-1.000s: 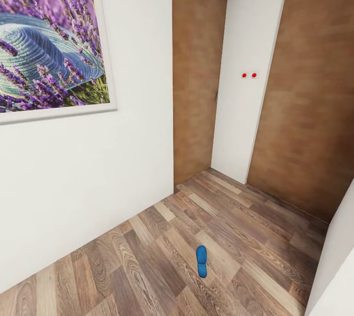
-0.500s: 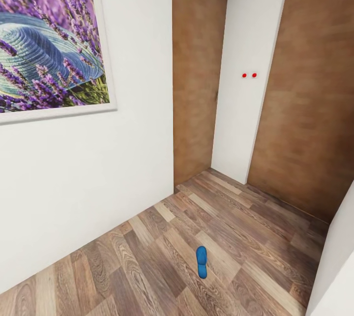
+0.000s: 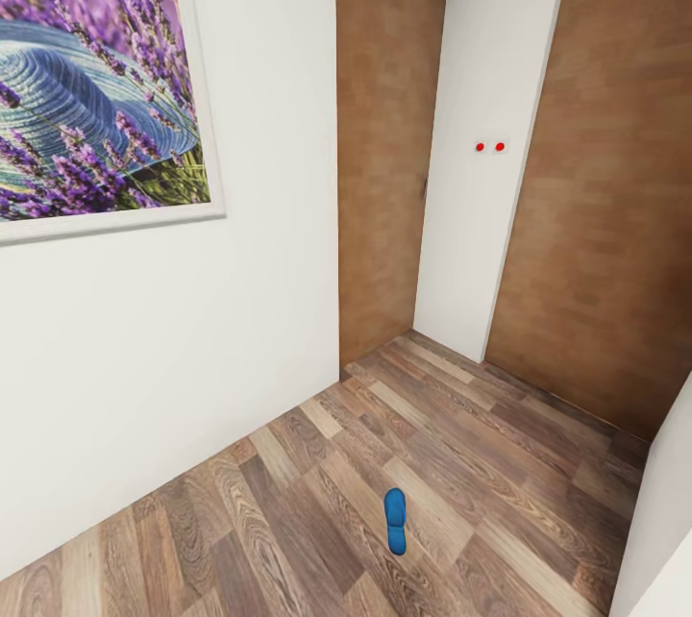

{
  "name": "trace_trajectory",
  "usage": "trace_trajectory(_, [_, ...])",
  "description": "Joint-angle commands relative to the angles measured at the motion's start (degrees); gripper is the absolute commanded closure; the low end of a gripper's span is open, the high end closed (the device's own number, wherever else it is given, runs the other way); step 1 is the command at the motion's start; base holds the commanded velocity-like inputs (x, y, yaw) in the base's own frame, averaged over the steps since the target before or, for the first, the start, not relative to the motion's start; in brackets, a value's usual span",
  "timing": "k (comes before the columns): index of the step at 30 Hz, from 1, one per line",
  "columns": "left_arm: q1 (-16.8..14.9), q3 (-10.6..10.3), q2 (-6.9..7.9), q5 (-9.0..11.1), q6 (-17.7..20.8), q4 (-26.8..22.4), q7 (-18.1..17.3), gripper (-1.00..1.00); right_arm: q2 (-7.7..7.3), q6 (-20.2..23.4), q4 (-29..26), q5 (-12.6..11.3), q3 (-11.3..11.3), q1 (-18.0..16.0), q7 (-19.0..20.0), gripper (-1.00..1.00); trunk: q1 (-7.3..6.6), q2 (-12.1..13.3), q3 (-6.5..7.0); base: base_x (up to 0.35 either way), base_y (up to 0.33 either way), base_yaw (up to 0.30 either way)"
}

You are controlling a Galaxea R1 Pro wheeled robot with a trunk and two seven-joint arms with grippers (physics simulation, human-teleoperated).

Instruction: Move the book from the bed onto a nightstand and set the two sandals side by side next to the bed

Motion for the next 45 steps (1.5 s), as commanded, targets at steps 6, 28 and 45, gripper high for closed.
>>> trace_trajectory(6, [-0.02,0.04,-0.02,0.04,-0.16,0.02,0.02,-1.00,0.02,-0.12,0.01,-0.04,-0.13,-0.03,-0.01,-1.00,0.00,-0.03,-0.06,0.004,0.000,0.000])
trace_trajectory(28, [-0.02,0.04,-0.02,0.04,-0.16,0.02,0.02,-1.00,0.02,-0.12,0.08,-0.06,-0.13,-0.03,-0.01,-1.00,0.00,-0.03,-0.06,0.039,0.000,0.000])
trace_trajectory(45, [-0.02,0.04,-0.02,0.04,-0.16,0.02,0.02,-1.00,0.02,-0.12,0.10,-0.12,-0.13,-0.03,-0.01,-1.00,0.00,-0.03,-0.06,0.171,0.025,0.000])
